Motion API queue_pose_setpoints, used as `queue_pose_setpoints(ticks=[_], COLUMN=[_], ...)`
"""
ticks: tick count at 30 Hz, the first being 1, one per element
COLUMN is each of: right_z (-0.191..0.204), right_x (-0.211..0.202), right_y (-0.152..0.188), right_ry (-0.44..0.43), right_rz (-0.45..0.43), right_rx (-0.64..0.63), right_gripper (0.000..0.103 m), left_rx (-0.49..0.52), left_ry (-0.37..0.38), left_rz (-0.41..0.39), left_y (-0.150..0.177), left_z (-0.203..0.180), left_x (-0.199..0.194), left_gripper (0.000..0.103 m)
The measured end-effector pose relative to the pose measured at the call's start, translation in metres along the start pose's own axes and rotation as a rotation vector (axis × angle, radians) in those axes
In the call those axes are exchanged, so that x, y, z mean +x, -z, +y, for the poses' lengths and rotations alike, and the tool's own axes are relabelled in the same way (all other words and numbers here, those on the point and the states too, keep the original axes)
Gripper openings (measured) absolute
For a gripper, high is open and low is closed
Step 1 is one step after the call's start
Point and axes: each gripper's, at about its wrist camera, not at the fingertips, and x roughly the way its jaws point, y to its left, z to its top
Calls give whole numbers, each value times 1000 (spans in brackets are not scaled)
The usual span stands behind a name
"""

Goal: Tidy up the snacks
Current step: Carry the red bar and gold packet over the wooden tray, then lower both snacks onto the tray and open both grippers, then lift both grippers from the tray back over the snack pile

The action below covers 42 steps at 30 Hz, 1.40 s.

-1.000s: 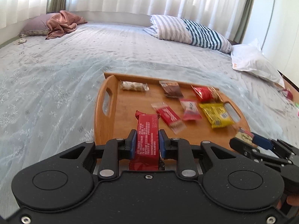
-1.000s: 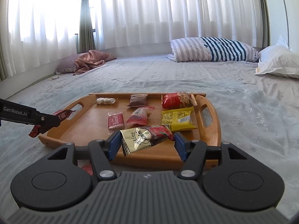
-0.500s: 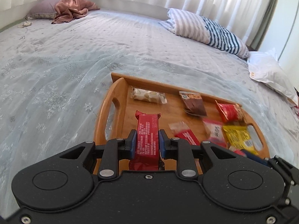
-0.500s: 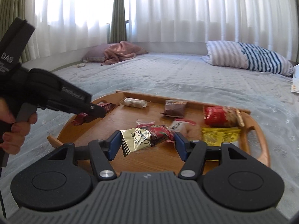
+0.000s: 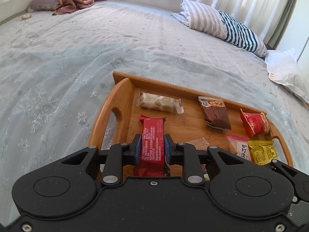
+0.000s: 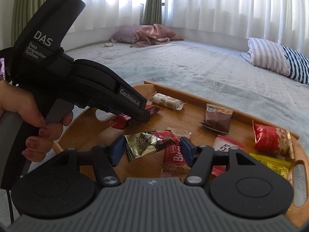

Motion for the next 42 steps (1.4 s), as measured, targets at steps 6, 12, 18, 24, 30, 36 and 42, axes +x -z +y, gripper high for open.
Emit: queue_pose_setpoints(ticks=[6,12,18,24,30,36,42], right_z=[1,1,2,3,1,-3,-7], right_x=[6,7,6,3,-8,-33,-65], right_y=[1,0,0,-1,-4,3,17], right_ry=[-12,-25,-17,-9,12,46,76], right_rz=[19,28,30,14,-3,-26,-58], right_rx=[-5,-13,-25,-22,-22,-12,7], right_gripper=[65,68,73,90,92,97,99], left_rx=[9,16,16,13,31,43,68], left_ry=[1,-3,-4,25,17,24,50], left_rz=[-2,-5,-4,-3,-25,-50,-72], left_y=[-1,-1,-1,-1,2,9,29], left_z=[-2,-4,-4,-6,-11,-10,-9], left_x=[6,7,7,2,-10,-36,-67], left_gripper=[23,24,24,40,55,69,79])
